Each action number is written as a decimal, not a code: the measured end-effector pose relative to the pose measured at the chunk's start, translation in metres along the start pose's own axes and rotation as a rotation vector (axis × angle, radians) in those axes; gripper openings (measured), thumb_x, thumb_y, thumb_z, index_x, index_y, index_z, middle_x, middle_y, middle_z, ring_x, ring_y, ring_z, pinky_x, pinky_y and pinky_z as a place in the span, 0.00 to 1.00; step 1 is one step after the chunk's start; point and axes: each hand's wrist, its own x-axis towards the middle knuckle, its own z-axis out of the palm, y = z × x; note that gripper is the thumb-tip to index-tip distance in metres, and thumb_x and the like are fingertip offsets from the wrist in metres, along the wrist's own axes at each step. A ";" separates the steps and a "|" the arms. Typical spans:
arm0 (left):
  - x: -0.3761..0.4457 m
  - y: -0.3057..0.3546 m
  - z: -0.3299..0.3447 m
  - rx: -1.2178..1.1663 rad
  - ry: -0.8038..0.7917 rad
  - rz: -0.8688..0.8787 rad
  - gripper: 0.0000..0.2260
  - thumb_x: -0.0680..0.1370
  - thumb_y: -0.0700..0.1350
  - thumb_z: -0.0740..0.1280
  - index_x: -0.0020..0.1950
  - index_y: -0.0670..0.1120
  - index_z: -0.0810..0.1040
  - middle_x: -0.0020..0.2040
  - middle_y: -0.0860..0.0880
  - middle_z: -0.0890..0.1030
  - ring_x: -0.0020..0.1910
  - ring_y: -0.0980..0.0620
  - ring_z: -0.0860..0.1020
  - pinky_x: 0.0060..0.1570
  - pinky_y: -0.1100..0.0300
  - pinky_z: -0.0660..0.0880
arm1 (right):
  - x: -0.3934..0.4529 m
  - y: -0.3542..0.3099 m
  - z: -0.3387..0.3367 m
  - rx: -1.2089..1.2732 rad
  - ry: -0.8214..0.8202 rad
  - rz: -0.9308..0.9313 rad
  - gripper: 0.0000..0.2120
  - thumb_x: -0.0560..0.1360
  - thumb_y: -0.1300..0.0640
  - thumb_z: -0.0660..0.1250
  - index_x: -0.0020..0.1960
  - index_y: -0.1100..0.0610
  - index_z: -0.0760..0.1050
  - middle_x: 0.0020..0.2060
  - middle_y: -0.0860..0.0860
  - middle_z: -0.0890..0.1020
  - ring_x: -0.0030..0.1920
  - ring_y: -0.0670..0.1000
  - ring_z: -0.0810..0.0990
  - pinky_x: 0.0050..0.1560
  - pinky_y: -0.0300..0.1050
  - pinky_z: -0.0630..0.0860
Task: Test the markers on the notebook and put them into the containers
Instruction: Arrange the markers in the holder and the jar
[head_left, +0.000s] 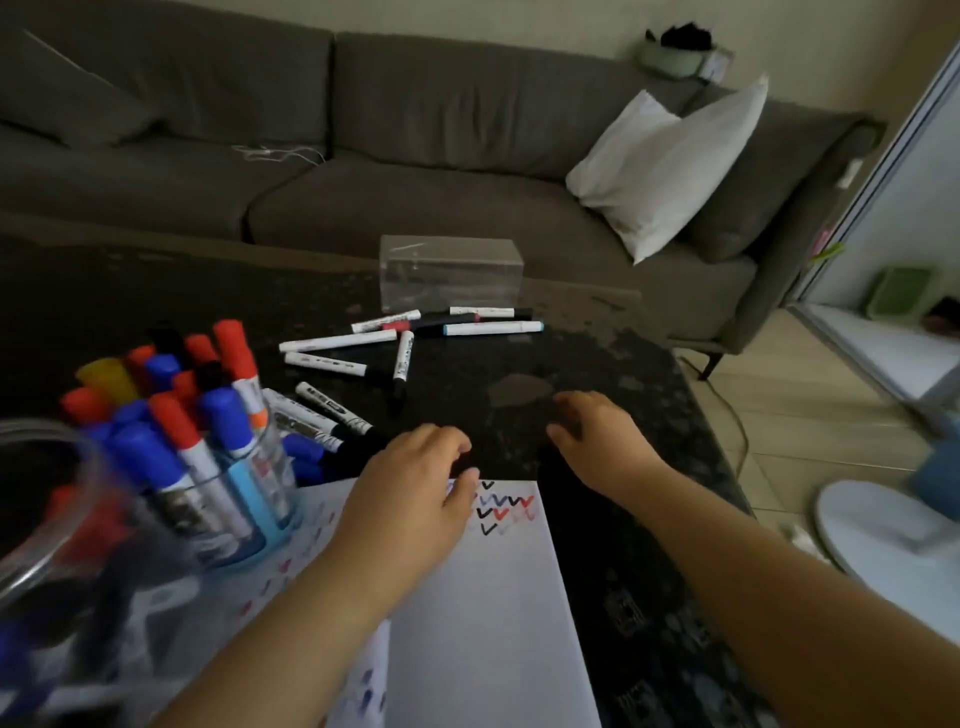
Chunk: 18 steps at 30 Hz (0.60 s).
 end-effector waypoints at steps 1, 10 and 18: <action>0.011 -0.002 0.004 0.006 0.009 -0.003 0.14 0.79 0.52 0.60 0.64 0.52 0.71 0.60 0.56 0.73 0.58 0.59 0.71 0.53 0.69 0.66 | 0.020 0.002 0.002 -0.036 -0.004 -0.020 0.23 0.78 0.54 0.63 0.72 0.54 0.65 0.68 0.52 0.70 0.66 0.52 0.71 0.66 0.46 0.68; 0.071 -0.030 0.043 0.002 0.144 -0.082 0.16 0.78 0.54 0.59 0.66 0.58 0.66 0.61 0.61 0.69 0.56 0.67 0.65 0.54 0.70 0.62 | 0.177 0.000 0.027 -0.300 0.011 -0.088 0.28 0.80 0.53 0.60 0.76 0.54 0.54 0.76 0.52 0.57 0.76 0.54 0.53 0.74 0.55 0.55; 0.071 -0.031 0.049 -0.030 0.145 -0.070 0.16 0.79 0.55 0.57 0.66 0.60 0.63 0.61 0.65 0.66 0.56 0.69 0.62 0.56 0.72 0.60 | 0.191 -0.005 0.041 -0.505 0.049 -0.137 0.16 0.81 0.51 0.56 0.67 0.51 0.70 0.65 0.54 0.69 0.67 0.57 0.64 0.68 0.57 0.58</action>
